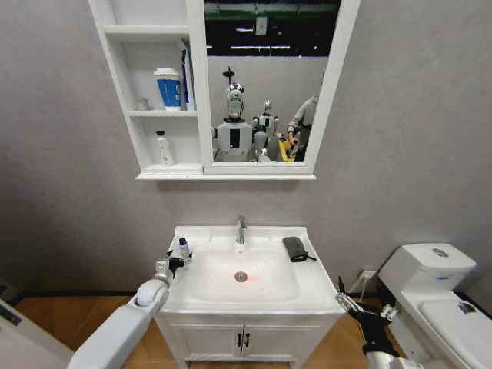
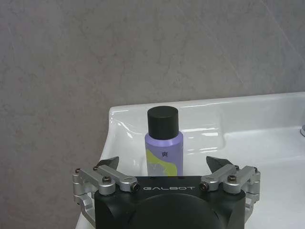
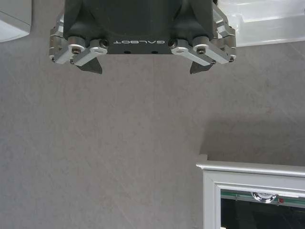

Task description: Move facial cleanser and shampoo from washbasin to cabinet, then wipe washbasin with towel.

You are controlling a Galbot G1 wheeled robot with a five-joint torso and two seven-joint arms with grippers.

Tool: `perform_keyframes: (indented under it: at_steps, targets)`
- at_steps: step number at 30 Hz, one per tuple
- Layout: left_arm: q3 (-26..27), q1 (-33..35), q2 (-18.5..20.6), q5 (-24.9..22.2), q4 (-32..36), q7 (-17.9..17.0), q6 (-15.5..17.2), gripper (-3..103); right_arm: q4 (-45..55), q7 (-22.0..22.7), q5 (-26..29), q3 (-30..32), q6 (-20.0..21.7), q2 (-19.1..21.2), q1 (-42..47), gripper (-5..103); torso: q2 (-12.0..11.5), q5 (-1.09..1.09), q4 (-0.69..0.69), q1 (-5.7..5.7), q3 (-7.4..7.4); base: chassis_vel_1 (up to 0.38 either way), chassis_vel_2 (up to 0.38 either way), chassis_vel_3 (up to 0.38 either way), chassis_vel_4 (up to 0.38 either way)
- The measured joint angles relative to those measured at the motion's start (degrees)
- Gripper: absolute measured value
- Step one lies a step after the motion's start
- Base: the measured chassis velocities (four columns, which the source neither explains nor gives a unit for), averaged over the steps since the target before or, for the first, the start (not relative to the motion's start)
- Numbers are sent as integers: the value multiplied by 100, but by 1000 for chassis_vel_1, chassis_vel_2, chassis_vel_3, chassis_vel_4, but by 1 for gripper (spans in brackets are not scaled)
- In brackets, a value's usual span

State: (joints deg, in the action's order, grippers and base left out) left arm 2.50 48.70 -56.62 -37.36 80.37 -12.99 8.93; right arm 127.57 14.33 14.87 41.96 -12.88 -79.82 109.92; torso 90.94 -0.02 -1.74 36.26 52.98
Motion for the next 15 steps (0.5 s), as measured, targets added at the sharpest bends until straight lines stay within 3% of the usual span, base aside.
perform_keyframes:
  at_steps: [5, 8, 10, 13, 15]
  targets:
    - [-104, -225, -129, 48, -236, 9, 48, 100, -9, 2, -1, 8, 2, 2, 5, 100, 0, 0, -1, 0, 0, 0, 0, 0, 0]
    - [-178, -319, -179, 64, -373, 74, 71, 85, -19, 14, 34, 67, 6, 12, -3, 100, 0, -1, 0, 0, 0, 0, 0, 0, 0]
    - [-187, -328, -186, 64, -389, 81, 72, 85, -22, 15, 44, 81, 7, 14, -5, 100, 0, -1, 0, 0, 0, 0, 0, 0, 0]
    - [-197, -328, -190, 49, -391, 133, 79, 68, -81, 16, 54, 92, 7, 8, -31, 100, 0, -1, 0, 0, 0, 0, 0, 0, 0]
    - [-196, -320, -190, 39, -391, 154, 80, 63, -118, 16, 46, 80, 7, -3, -51, 100, 0, -1, 0, 0, 0, 0, 0, 0, 0]
